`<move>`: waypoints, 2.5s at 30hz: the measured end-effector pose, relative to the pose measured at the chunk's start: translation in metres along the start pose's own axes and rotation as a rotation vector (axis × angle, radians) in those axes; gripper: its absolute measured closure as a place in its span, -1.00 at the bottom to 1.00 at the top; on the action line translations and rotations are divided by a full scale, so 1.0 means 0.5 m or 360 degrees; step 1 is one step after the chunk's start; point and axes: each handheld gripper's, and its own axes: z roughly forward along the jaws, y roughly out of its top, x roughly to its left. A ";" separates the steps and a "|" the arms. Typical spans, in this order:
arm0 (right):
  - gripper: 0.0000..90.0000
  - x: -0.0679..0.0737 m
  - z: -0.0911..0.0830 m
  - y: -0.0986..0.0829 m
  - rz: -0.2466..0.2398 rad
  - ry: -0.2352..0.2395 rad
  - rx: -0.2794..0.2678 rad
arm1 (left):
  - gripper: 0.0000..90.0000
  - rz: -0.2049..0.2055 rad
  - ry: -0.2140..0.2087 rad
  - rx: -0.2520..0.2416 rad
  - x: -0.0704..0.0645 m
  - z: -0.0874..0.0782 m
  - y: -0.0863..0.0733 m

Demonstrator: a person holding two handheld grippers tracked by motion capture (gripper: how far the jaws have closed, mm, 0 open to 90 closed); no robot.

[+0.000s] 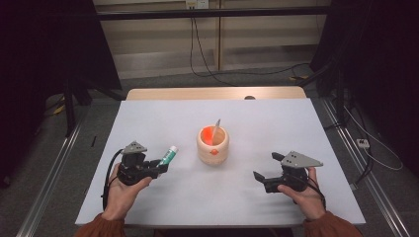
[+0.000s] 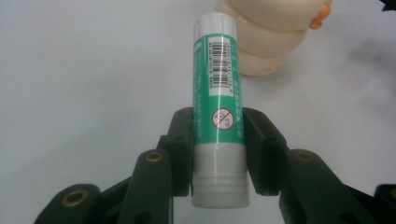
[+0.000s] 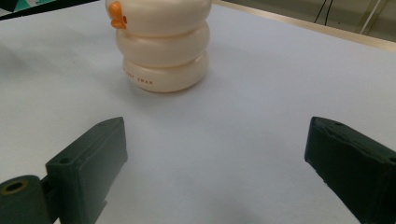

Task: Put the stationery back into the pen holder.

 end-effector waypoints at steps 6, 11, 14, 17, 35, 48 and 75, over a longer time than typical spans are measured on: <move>-0.87 0.018 0.006 -0.001 -0.0083 0.0025 0.0046 | 0.46 0.0058 -0.0075 0.0061 -0.032 0.006 -0.011; -0.85 0.033 0.013 0.000 -0.0128 0.0059 0.0074 | 0.46 0.0097 -0.0159 0.0098 -0.055 0.012 -0.014; -0.85 0.044 0.019 0.002 -0.0165 0.0052 0.0089 | 0.46 0.0127 -0.0207 0.0121 -0.070 0.018 -0.011; -0.85 0.055 0.024 0.002 -0.0201 0.0082 0.0104 | 0.46 0.0165 -0.0252 0.0141 -0.084 0.024 -0.005; -0.88 0.139 0.034 0.017 -0.0730 0.0096 0.0104 | 0.46 0.0372 -0.0412 0.0334 -0.157 0.081 0.039; -0.67 0.185 0.053 0.042 -0.1143 0.0034 0.0104 | 0.46 0.0484 -0.0455 0.0443 -0.188 0.118 0.078; -0.10 0.245 0.075 0.031 -0.1711 -0.0173 0.0055 | 0.46 0.0478 -0.0478 0.0540 -0.203 0.158 0.103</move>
